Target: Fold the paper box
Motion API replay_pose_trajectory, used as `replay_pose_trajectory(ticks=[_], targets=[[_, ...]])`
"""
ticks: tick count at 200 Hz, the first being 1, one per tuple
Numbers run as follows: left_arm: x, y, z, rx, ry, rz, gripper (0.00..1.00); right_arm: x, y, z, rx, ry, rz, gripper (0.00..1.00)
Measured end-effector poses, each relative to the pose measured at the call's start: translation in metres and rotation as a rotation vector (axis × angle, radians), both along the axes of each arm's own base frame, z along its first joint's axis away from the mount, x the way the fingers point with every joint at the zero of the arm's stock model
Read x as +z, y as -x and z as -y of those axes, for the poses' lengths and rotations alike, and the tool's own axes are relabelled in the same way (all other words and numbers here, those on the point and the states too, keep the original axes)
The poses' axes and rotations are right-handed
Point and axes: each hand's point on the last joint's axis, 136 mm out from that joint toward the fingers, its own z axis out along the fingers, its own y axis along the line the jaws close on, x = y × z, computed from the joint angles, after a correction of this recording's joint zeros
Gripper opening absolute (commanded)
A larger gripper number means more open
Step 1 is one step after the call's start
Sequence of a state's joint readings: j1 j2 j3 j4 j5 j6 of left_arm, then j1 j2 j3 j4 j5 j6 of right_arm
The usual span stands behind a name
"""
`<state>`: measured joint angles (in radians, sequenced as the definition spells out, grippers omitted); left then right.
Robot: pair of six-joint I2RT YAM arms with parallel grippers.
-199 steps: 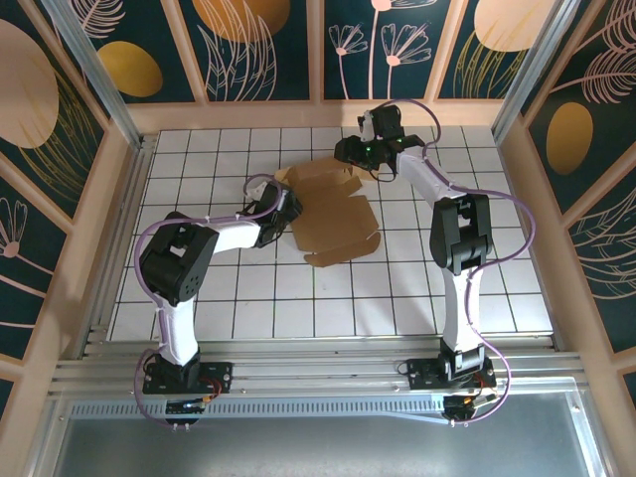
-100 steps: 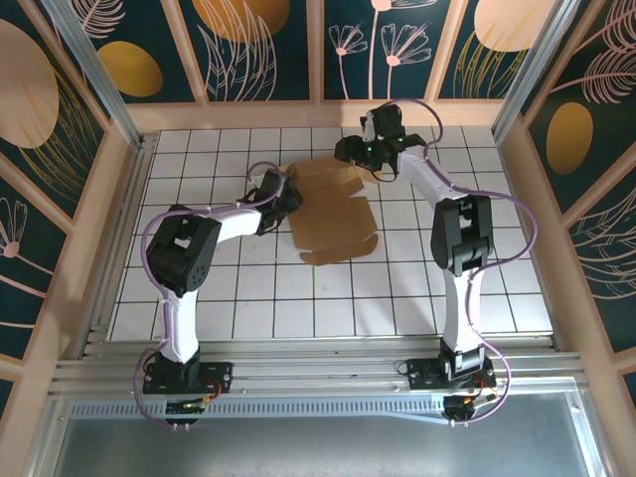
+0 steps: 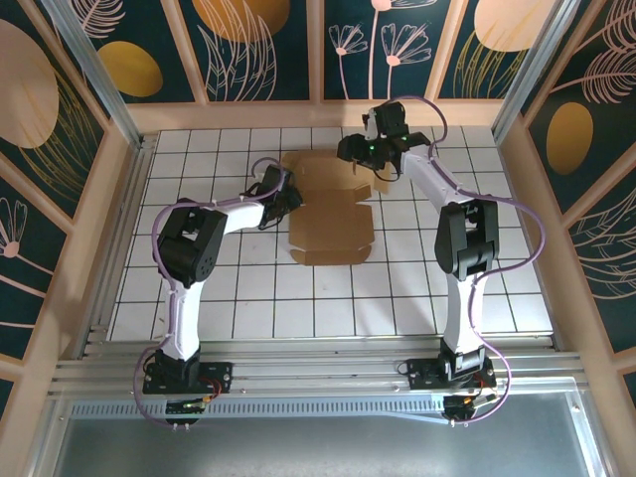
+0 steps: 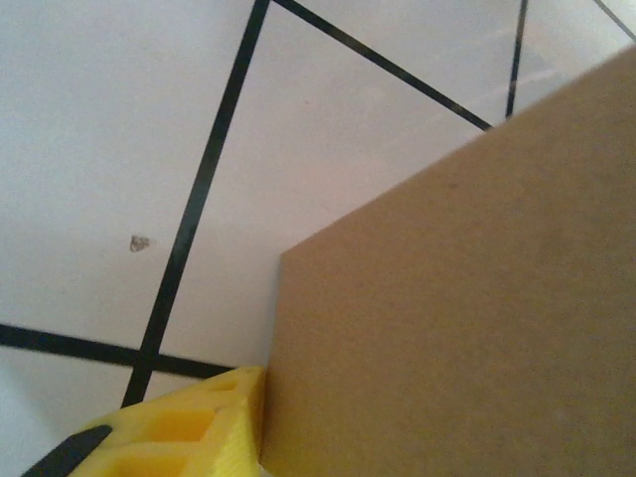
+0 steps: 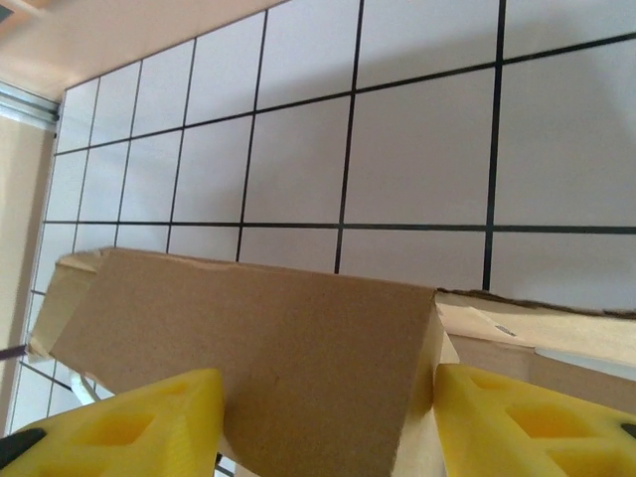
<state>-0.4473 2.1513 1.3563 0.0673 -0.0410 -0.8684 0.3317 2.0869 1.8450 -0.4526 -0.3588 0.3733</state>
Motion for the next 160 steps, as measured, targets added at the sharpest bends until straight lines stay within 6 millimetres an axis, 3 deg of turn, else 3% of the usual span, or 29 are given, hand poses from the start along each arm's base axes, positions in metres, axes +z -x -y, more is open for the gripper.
replay_pose_trajectory(ticks=[54, 100, 126, 160], targets=[[-0.003, -0.006, 0.000, -0.040, -0.024, 0.002, 0.17, -0.014, 0.004, 0.003, -0.008, 0.017, -0.024, 0.58], [-0.001, -0.010, 0.003, -0.149, -0.034, 0.037, 0.21, -0.015, 0.006, 0.005, -0.011, 0.019, -0.021, 0.58], [-0.002, -0.011, 0.001, -0.208, -0.069, 0.052, 0.00, -0.012, 0.007, 0.006, -0.014, 0.022, -0.015, 0.61], [0.000, -0.023, 0.007, -0.268, -0.122, 0.078, 0.00, -0.004, 0.013, 0.014, -0.018, 0.064, -0.008, 0.67]])
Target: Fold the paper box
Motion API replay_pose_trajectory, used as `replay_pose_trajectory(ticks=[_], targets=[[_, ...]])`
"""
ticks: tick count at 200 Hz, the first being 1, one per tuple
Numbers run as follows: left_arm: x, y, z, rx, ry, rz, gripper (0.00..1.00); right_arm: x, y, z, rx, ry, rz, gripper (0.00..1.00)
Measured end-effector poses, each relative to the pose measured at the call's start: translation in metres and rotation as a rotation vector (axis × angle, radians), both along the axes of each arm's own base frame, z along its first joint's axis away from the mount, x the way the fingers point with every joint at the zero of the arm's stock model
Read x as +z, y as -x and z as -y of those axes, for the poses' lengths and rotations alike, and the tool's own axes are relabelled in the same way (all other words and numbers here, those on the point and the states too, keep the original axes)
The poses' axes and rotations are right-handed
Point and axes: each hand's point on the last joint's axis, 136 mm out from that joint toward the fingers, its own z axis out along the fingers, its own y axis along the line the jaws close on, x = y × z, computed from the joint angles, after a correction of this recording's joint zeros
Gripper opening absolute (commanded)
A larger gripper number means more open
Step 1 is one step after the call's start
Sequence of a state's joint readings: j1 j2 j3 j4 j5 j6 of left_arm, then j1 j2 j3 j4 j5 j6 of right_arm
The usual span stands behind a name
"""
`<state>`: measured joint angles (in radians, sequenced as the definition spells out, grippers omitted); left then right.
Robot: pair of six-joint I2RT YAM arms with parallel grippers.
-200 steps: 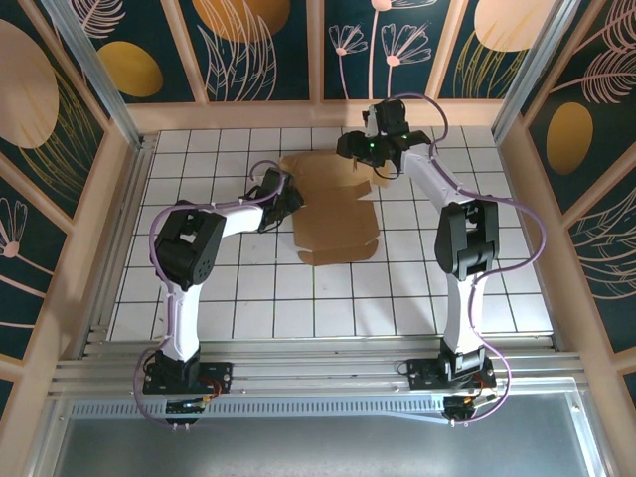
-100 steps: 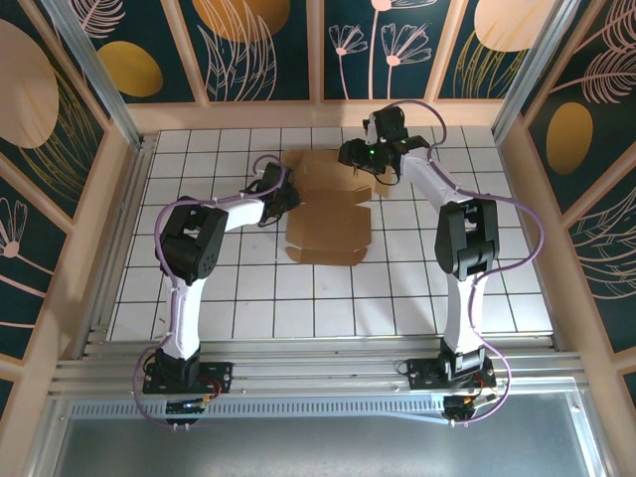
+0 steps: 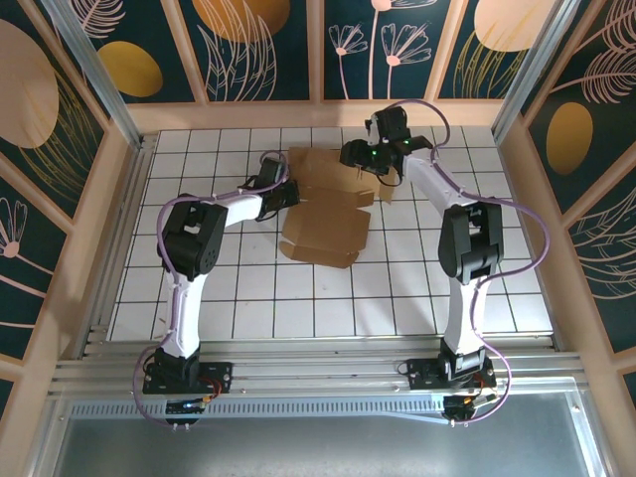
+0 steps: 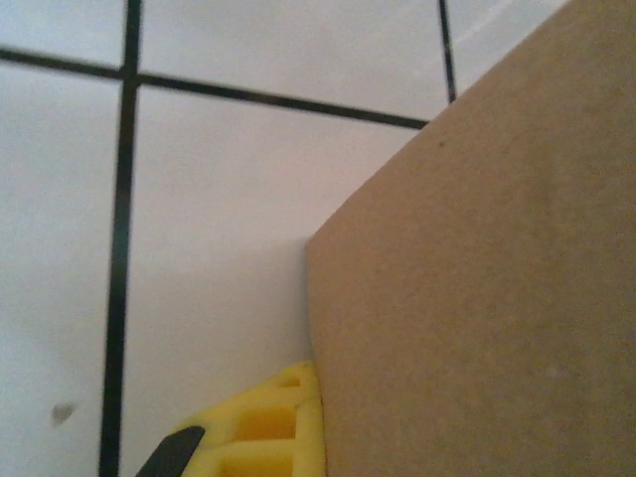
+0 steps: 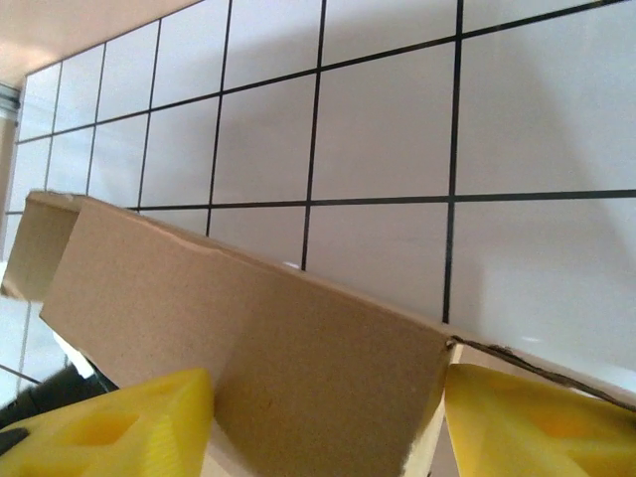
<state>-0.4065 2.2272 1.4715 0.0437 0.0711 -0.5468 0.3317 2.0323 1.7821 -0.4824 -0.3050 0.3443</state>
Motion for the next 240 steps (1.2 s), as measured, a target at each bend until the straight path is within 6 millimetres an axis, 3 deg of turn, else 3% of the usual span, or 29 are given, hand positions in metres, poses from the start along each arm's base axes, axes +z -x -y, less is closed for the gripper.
replay_pose_trajectory(ticks=[28, 57, 67, 78, 102, 128, 140, 155, 180, 197, 218, 240], targets=[[0.002, -0.002, 0.002, -0.036, -0.030, 0.014, 0.00, 0.015, 0.002, 0.009, 0.007, 0.063, 0.033, 0.72], [0.004, -0.002, 0.004, -0.065, -0.054, 0.023, 0.00, 0.047, 0.000, 0.014, 0.041, 0.121, 0.100, 0.77], [0.005, -0.002, 0.004, -0.074, -0.062, 0.025, 0.00, 0.059, -0.001, 0.014, 0.065, 0.138, 0.132, 0.91], [0.005, -0.003, 0.005, -0.086, -0.072, 0.029, 0.00, 0.073, -0.001, 0.013, 0.095, 0.150, 0.167, 0.97], [0.005, -0.004, 0.005, -0.112, -0.094, 0.040, 0.00, 0.099, 0.000, 0.010, 0.206, 0.129, 0.226, 0.94], [0.005, -0.005, 0.006, -0.132, -0.107, 0.048, 0.00, 0.118, -0.025, 0.013, 0.301, 0.045, 0.285, 0.91], [0.006, -0.005, 0.006, -0.137, -0.108, 0.051, 0.00, 0.106, -0.034, 0.017, 0.322, 0.028, 0.266, 0.89], [0.006, -0.005, 0.007, -0.142, -0.105, 0.051, 0.00, 0.074, -0.036, 0.016, 0.337, 0.020, 0.195, 0.84], [0.006, -0.004, 0.009, -0.148, -0.099, 0.049, 0.00, 0.013, -0.018, 0.005, 0.359, 0.016, 0.040, 0.77], [0.006, -0.003, 0.009, -0.151, -0.096, 0.047, 0.00, -0.015, -0.006, -0.001, 0.367, 0.002, -0.034, 0.74], [0.002, -0.002, 0.009, -0.152, -0.098, 0.038, 0.01, -0.016, -0.003, -0.008, 0.384, -0.031, -0.032, 0.71], [0.003, -0.003, 0.009, -0.152, -0.097, 0.042, 0.09, -0.014, -0.002, -0.007, 0.376, -0.036, -0.026, 0.68]])
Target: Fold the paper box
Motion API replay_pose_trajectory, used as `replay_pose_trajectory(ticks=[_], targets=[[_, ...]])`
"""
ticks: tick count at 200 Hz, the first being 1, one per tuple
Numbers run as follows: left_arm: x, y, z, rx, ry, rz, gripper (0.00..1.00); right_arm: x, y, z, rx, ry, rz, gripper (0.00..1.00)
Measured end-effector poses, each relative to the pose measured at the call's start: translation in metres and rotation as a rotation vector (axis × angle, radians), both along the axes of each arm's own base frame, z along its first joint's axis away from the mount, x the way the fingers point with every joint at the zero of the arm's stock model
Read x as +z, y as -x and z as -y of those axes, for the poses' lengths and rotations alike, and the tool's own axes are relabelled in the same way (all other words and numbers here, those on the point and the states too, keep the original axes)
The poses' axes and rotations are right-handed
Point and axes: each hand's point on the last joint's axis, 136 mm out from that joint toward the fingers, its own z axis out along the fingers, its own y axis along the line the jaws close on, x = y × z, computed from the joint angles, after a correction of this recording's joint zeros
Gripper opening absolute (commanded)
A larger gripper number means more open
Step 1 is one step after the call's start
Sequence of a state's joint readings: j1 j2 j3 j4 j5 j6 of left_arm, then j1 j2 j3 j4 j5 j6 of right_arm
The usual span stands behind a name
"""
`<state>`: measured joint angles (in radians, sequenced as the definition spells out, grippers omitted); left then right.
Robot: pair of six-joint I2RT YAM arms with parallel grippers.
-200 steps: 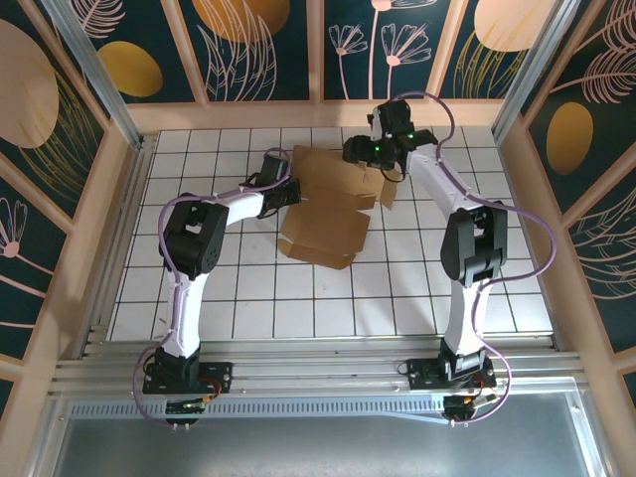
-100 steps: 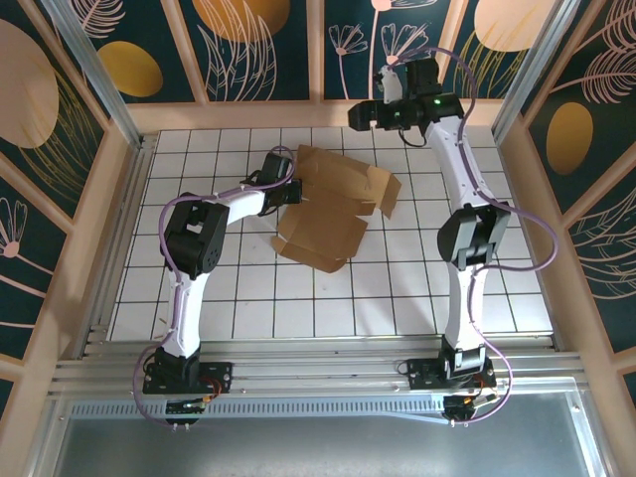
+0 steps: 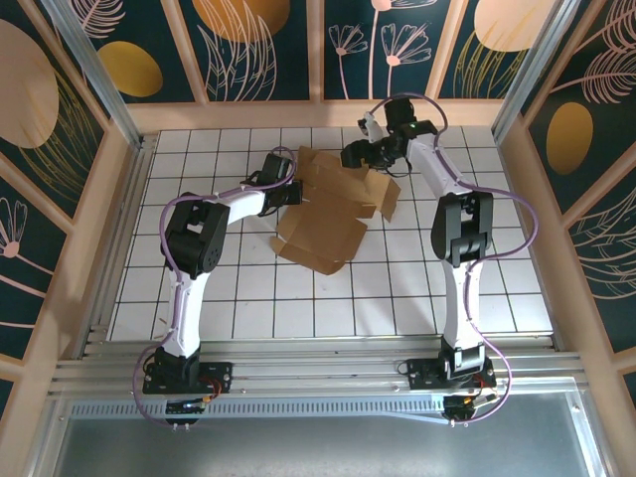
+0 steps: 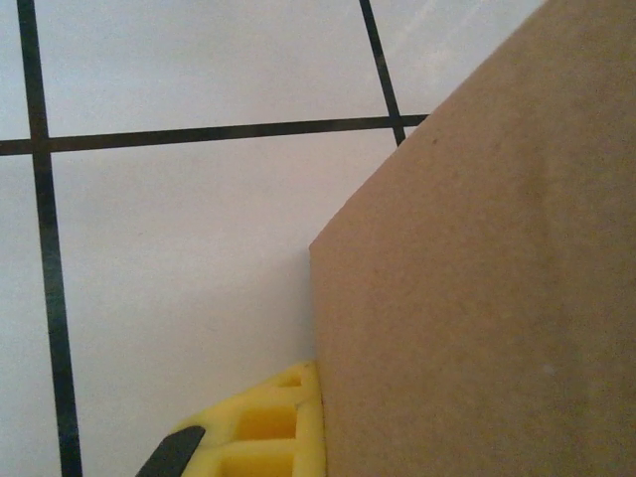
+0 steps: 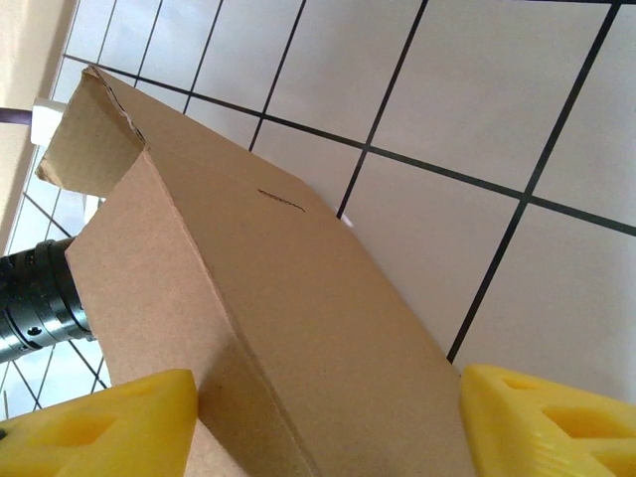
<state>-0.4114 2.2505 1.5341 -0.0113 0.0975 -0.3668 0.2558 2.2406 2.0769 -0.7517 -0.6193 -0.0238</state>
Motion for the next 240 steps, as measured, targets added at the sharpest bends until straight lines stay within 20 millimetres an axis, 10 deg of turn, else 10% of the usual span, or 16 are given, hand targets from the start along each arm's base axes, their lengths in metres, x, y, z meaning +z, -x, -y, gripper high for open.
replay_pose_trajectory(ticks=[69, 140, 240], targets=[[0.008, 0.017, -0.010, -0.008, -0.027, 0.002, 0.40, -0.001, -0.006, 0.006, -0.032, 0.006, 0.009, 0.66], [0.120, 0.046, 0.015, -0.114, 0.246, 0.163, 0.43, -0.001, -0.008, 0.008, -0.042, 0.003, 0.006, 0.64], [0.035, 0.012, 0.012, -0.120, 0.138, 0.049, 0.44, -0.001, -0.008, 0.008, -0.042, 0.003, 0.006, 0.64]])
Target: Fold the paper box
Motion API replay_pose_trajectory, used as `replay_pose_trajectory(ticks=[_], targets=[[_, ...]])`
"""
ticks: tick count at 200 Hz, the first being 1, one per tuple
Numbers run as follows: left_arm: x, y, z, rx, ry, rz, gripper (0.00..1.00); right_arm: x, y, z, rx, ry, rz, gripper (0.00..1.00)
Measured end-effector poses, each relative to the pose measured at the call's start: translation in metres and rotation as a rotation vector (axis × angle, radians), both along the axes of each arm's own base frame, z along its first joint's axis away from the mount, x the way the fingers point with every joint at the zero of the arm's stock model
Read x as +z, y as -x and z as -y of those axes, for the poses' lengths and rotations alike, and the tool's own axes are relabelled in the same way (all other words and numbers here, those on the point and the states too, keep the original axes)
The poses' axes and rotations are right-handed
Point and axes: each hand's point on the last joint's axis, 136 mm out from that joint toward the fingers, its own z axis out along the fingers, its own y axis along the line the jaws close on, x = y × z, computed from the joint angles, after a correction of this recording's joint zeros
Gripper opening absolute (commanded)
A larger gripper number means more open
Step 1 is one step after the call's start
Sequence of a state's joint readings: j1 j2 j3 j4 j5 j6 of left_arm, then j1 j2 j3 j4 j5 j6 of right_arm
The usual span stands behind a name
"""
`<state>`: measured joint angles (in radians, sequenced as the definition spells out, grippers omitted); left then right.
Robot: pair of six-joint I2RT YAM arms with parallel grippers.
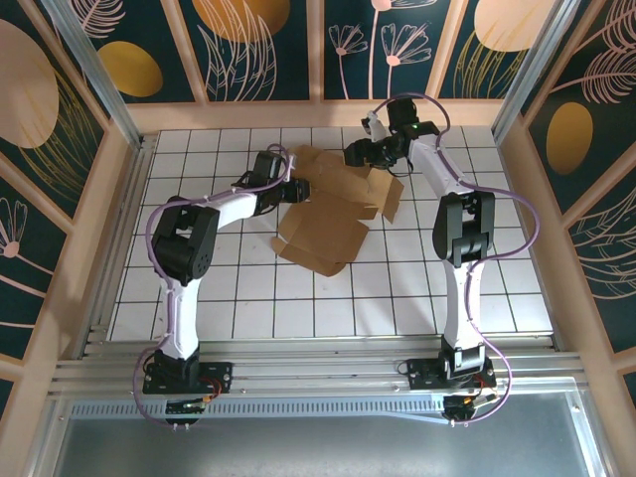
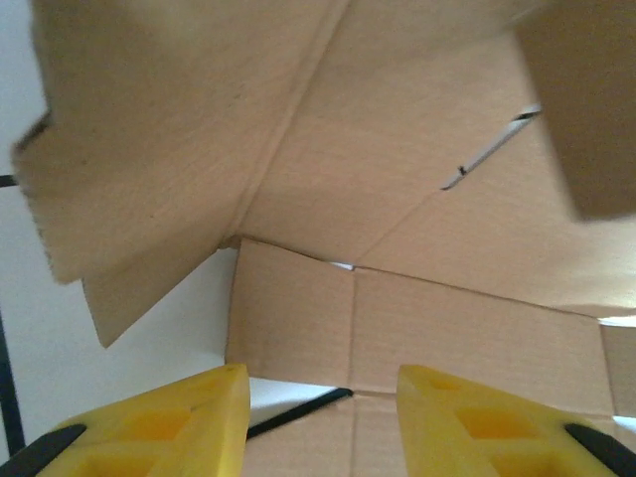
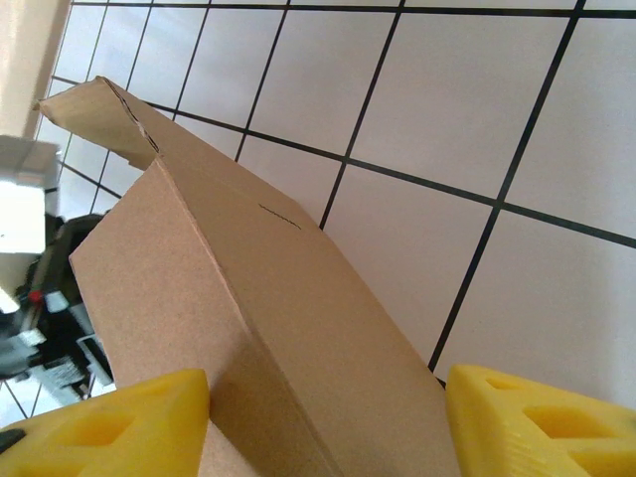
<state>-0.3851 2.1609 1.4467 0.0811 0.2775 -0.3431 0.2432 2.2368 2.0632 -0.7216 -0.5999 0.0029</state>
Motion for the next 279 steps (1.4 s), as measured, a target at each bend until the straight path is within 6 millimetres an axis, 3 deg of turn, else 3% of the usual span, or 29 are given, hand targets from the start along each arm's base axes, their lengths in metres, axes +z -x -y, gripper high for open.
replay_pose_trajectory(ticks=[60, 114, 176, 241, 279], targets=[[-0.021, -0.013, -0.005, -0.030, -0.032, -0.045, 0.48, 0.000, 0.000, 0.000, 0.000, 0.000, 0.000, 0.64], [-0.031, -0.008, 0.011, -0.128, 0.012, -0.078, 0.50, 0.000, 0.000, 0.000, -0.001, 0.000, 0.000, 0.64], [-0.029, -0.008, 0.021, -0.177, 0.062, -0.087, 0.29, -0.001, 0.000, 0.001, -0.006, 0.005, -0.001, 0.64], [-0.032, 0.003, 0.017, -0.251, 0.007, 0.003, 0.23, -0.001, -0.002, 0.002, -0.018, 0.018, 0.003, 0.63], [-0.031, 0.010, 0.026, -0.299, -0.070, 0.082, 0.17, -0.001, -0.002, 0.002, -0.020, 0.024, 0.005, 0.63]])
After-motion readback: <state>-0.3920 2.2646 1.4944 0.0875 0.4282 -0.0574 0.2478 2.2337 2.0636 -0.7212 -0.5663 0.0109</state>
